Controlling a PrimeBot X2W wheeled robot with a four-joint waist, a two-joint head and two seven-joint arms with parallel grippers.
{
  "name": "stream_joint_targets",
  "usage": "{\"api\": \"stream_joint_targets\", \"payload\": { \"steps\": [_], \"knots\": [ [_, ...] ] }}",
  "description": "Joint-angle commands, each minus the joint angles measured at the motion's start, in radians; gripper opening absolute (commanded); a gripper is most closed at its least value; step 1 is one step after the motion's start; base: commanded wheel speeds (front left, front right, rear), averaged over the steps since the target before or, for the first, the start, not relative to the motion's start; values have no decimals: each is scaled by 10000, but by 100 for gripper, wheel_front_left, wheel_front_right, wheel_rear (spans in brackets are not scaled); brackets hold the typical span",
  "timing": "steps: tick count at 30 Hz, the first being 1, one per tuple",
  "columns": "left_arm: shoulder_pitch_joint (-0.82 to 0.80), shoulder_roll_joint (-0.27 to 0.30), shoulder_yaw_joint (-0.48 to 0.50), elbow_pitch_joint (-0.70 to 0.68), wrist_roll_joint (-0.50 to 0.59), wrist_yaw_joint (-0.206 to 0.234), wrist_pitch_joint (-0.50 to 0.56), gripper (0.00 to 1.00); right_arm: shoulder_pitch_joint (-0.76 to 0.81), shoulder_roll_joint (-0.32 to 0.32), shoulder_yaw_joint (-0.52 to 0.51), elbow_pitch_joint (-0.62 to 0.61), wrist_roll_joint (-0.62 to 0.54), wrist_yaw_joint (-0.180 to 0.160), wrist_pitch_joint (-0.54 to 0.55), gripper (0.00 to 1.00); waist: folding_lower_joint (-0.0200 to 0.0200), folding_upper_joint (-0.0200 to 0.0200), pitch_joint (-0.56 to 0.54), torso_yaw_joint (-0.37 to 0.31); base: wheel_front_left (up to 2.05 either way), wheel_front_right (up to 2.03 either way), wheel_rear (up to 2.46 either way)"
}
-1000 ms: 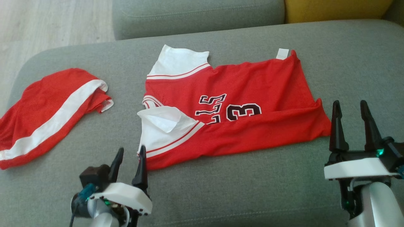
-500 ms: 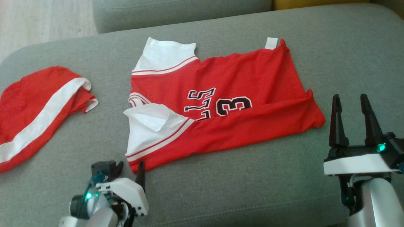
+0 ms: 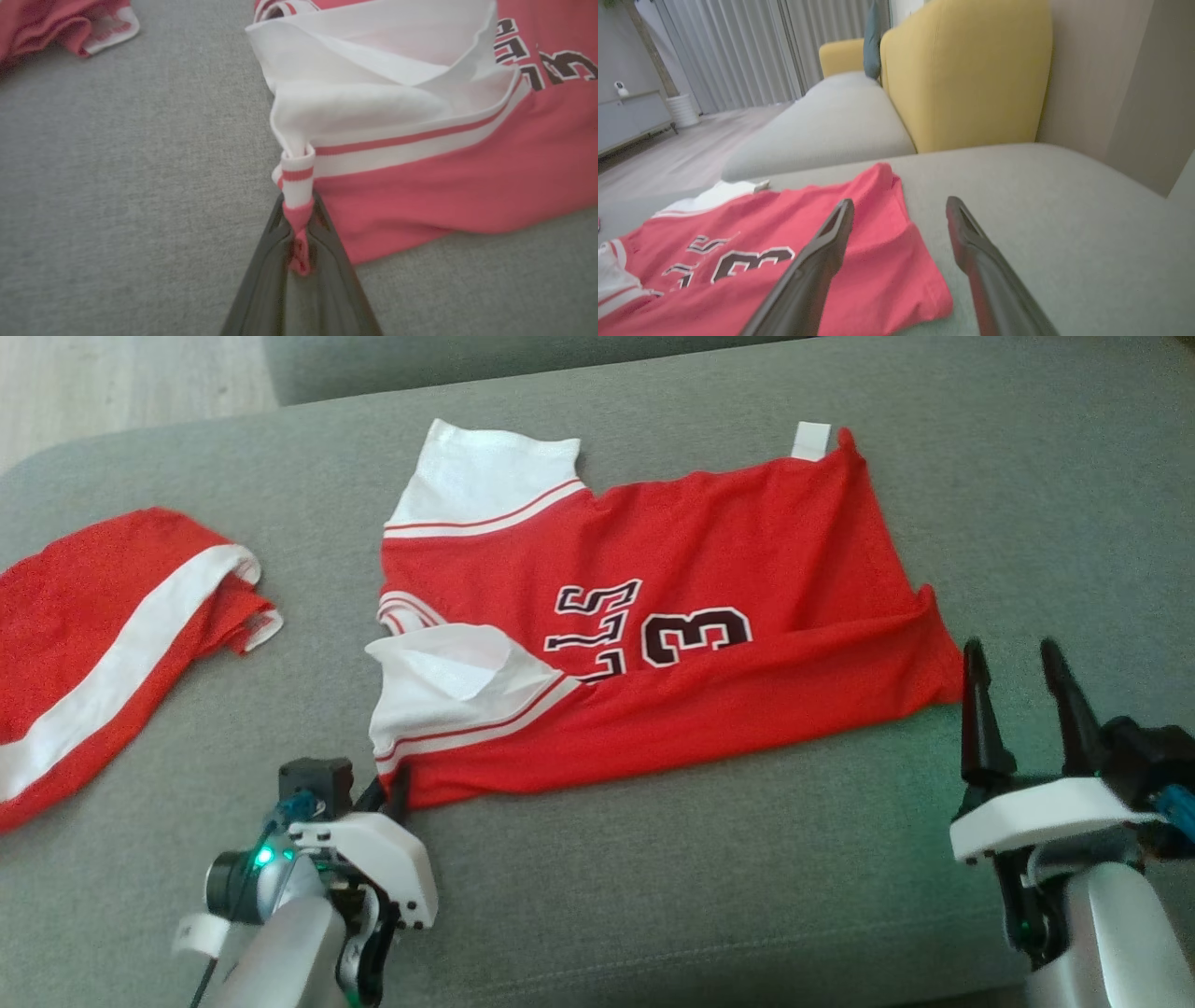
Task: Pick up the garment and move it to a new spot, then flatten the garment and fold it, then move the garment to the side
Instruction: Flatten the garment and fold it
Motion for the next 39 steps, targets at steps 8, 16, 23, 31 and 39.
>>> {"api": "stream_joint_targets", "payload": {
  "steps": [8, 16, 23, 31, 39],
  "knots": [
    [-363, 106, 42, -1173, 248, -41, -1025, 0, -1466, -40, -985, 2675, 1044, -7, 1248, 100, 0, 0, 103, 796, 0, 0, 0],
    [-402, 172, -240, -2305, 416, -50, -1021, 0, -3030, -40, -2472, 5479, -174, -7, 1196, 100, 0, 0, 437, 1280, 0, 0, 0],
    [-293, 300, -373, -2804, 459, 2, -882, 0, -4003, -39, -3014, 7336, -936, -7, 888, 100, 0, 0, 519, 1353, 0, 0, 0],
    [-58, 490, -363, -2758, 403, 102, -798, 0, -4291, -39, -2868, 8479, -1265, -7, 356, 0, 0, 0, 156, 1134, 0, 0, 0],
    [406, 701, -383, -2556, 274, 158, -679, 0, -3973, -39, -3936, 8459, -2032, -7, 191, 0, 0, 0, -531, 930, 0, 0, 0]
  ]
}}
